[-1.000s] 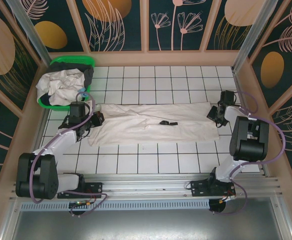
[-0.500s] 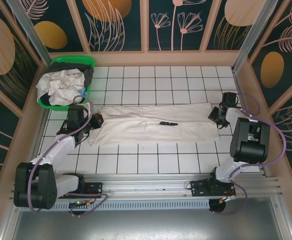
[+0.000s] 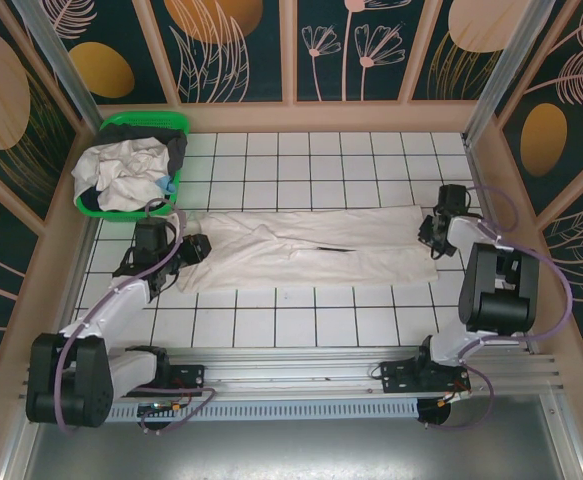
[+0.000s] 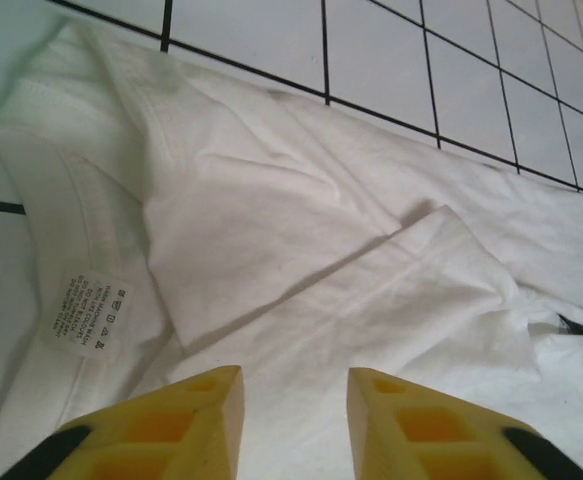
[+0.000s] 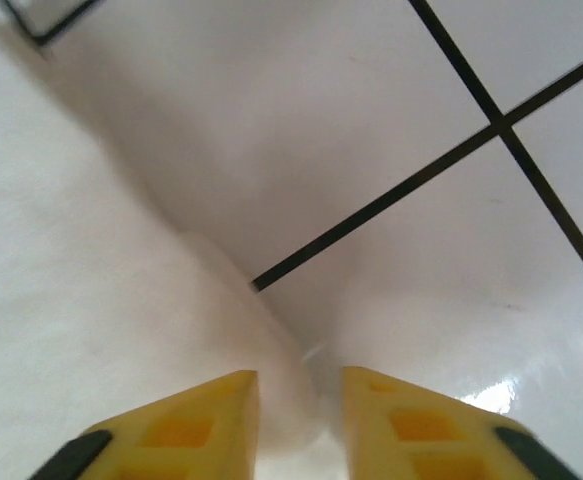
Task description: Fold and stack the t-shirts
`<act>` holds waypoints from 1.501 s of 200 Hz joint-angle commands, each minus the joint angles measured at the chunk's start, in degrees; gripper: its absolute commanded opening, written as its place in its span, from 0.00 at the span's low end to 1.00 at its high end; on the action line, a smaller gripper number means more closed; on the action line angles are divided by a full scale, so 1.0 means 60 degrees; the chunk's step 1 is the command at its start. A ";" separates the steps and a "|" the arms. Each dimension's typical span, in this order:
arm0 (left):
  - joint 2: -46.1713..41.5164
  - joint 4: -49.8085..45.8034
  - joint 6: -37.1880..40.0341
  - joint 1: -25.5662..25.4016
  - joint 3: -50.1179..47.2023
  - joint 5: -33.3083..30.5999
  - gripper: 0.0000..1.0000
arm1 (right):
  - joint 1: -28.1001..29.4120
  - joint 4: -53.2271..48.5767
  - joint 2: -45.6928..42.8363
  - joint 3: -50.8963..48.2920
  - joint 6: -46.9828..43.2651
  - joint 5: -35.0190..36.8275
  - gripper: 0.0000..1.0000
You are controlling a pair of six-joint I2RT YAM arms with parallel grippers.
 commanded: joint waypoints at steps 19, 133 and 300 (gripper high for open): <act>0.0034 -0.0266 0.0113 0.0049 0.0704 0.0396 0.42 | 0.2058 0.0331 -0.0982 0.0096 0.0373 -0.0204 0.32; 0.5725 -0.1745 0.2358 -0.2550 0.4550 0.0341 0.38 | 0.3863 0.2513 0.0882 -0.1289 0.0859 -0.1336 0.30; 0.7567 -0.3746 0.3259 -0.3427 0.7540 -0.2133 0.49 | 0.3634 0.2770 0.0814 -0.1736 0.0626 -0.1124 0.29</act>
